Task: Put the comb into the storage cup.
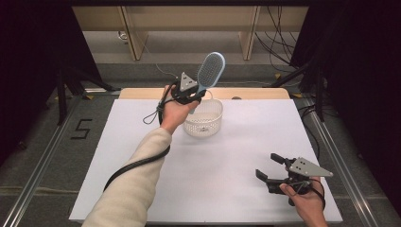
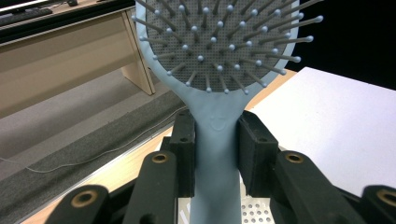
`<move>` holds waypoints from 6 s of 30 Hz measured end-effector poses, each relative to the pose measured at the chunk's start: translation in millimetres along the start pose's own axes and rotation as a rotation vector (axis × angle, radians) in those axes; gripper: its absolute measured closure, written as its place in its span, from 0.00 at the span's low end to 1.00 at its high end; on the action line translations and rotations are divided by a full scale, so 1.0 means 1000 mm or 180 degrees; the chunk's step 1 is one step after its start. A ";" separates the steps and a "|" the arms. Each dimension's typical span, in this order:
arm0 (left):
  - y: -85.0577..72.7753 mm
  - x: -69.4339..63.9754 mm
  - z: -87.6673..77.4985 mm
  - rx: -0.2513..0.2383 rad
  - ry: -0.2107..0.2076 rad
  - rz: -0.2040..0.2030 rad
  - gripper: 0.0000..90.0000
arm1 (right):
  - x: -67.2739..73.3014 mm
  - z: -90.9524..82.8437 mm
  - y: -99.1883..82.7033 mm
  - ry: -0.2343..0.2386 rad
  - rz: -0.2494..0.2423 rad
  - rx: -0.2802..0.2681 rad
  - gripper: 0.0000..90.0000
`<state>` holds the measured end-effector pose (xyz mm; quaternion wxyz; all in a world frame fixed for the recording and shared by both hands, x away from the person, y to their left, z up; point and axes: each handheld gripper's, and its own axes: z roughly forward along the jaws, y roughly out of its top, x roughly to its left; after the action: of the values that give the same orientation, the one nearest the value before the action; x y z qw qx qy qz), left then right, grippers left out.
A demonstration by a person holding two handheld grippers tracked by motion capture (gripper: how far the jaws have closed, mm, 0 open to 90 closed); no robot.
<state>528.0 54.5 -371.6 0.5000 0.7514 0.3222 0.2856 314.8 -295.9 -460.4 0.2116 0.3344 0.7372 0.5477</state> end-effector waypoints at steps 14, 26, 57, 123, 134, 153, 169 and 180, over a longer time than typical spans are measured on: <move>0.000 -0.003 0.002 -0.0009 -0.0018 0.0015 0.77 | 0.000 0.000 0.000 -0.0002 -0.0003 -0.0001 0.17; -0.002 -0.005 0.005 -0.0003 -0.0032 0.0006 0.77 | 0.000 0.000 0.000 -0.0002 -0.0009 0.0002 0.17; -0.003 -0.008 0.008 -0.0001 -0.0044 0.0005 0.77 | 0.000 0.000 0.000 -0.0002 -0.0012 -0.0007 0.17; -0.014 -0.018 0.022 0.0071 -0.0104 0.0015 0.77 | 0.000 0.000 0.000 0.0015 -0.0002 0.0004 0.17; -0.018 -0.019 0.025 0.0099 -0.0105 0.0010 0.77 | 0.000 0.000 0.000 0.0011 -0.0005 0.0002 0.17; -0.024 -0.020 0.029 0.0164 -0.0105 0.0001 0.77 | 0.000 0.000 0.000 0.0010 -0.0003 -0.0011 0.17; -0.027 -0.016 0.029 0.0213 -0.0072 -0.0037 0.77 | 0.000 0.000 0.000 0.0009 -0.0011 -0.0017 0.17; -0.031 -0.014 0.028 0.0280 -0.0066 -0.0054 0.77 | 0.000 0.000 0.000 0.0010 -0.0012 0.0000 0.17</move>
<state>534.8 36.9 -411.6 0.4722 0.7728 0.3357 0.2590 314.5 -295.9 -460.1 0.2115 0.3320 0.7382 0.5478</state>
